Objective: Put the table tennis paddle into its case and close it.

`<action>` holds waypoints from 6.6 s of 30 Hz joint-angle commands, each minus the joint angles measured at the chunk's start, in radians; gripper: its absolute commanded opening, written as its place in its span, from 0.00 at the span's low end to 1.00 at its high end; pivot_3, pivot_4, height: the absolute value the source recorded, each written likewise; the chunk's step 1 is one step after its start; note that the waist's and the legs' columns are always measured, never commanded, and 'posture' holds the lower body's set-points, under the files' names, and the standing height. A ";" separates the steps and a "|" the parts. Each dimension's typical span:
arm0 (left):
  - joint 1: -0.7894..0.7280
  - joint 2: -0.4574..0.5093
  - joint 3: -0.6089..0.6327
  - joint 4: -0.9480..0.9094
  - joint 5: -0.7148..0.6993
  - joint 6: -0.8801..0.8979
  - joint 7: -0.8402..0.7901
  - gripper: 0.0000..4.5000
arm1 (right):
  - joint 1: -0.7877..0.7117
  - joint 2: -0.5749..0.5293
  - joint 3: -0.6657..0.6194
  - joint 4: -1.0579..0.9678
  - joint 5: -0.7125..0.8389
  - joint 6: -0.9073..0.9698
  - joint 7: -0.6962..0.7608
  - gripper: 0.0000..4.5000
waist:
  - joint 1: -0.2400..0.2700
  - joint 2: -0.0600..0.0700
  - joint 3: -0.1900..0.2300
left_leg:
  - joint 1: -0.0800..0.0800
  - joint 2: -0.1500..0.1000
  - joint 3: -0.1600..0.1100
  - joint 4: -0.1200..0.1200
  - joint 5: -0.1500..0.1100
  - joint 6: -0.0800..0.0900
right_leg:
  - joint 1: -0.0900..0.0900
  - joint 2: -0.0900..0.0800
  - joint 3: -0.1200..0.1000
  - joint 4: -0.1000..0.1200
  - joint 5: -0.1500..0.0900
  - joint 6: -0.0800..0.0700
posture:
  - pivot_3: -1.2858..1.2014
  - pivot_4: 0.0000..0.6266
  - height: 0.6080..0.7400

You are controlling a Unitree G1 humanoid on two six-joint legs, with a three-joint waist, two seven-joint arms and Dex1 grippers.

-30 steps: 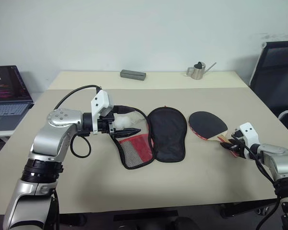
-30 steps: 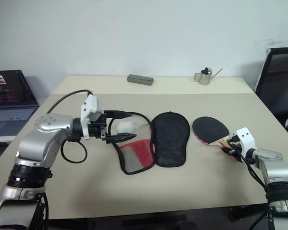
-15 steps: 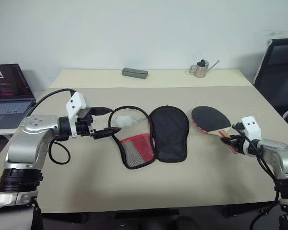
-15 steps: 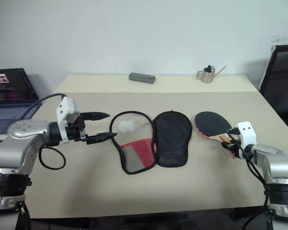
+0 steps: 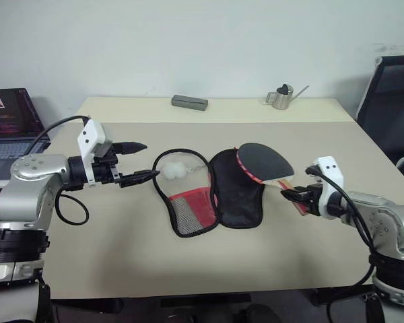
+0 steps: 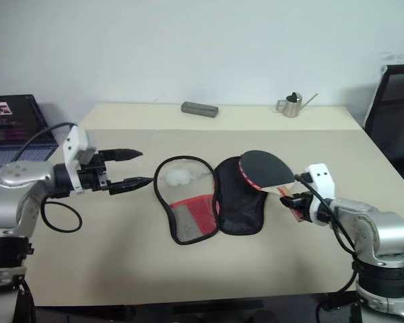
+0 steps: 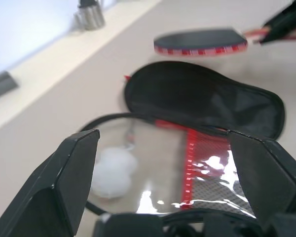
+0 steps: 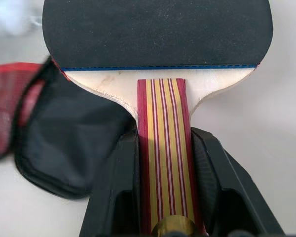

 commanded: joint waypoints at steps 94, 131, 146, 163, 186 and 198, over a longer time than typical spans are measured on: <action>-0.113 -0.089 -0.093 -0.005 0.023 -0.019 -0.154 1.00 | -0.079 0.355 0.048 -0.197 -0.079 -0.066 -0.157 0.75 | -0.013 -0.001 0.000 | 0.002 0.000 -0.001 -0.002 0.000 0.000 | -0.001 0.005 0.000 0.001 0.000 0.000 | 0.52 0.24 1.00; -0.032 -0.083 -0.204 -0.185 -0.015 0.050 -0.254 1.00 | 0.112 -0.219 0.339 0.188 -0.126 -0.654 0.337 0.00 | -0.009 -0.007 0.004 | 0.001 0.001 0.000 -0.002 0.000 0.000 | 0.002 0.001 -0.001 -0.001 0.000 0.000 | 0.52 0.24 1.00; -0.007 -0.081 -0.200 -0.211 -0.019 0.060 -0.241 1.00 | 0.120 -0.182 0.415 0.154 -0.161 -0.673 0.346 0.00 | -0.009 -0.007 0.004 | 0.001 0.001 0.000 -0.002 0.000 0.000 | 0.002 0.001 -0.001 0.000 0.000 0.000 | 0.52 0.24 1.00; 0.031 -0.075 -0.169 -0.212 -0.019 0.061 -0.185 1.00 | 0.070 -0.145 0.389 0.111 -0.098 -0.595 0.345 0.00 | -0.009 -0.007 0.004 | 0.002 0.001 -0.001 -0.002 0.000 0.000 | 0.001 0.000 0.000 0.000 0.000 0.000 | 0.52 0.24 1.00; 0.148 -0.053 -0.050 0.218 0.209 -0.250 0.096 1.00 | -0.084 -0.255 0.189 0.098 0.076 -0.679 0.534 0.00 | 0.000 -0.007 0.004 | 0.002 0.001 -0.001 -0.002 0.000 0.000 | 0.000 -0.004 -0.001 0.000 0.000 0.000 | 0.52 0.24 1.00; -0.082 -0.250 -0.086 0.593 0.310 -0.438 0.266 1.00 | -0.050 -0.276 0.200 0.064 0.084 -0.710 0.581 0.00 | 0.022 -0.011 0.001 | 0.001 -0.001 0.000 -0.002 0.000 0.000 | 0.000 -0.005 -0.002 0.000 0.000 0.001 | 0.52 0.24 1.00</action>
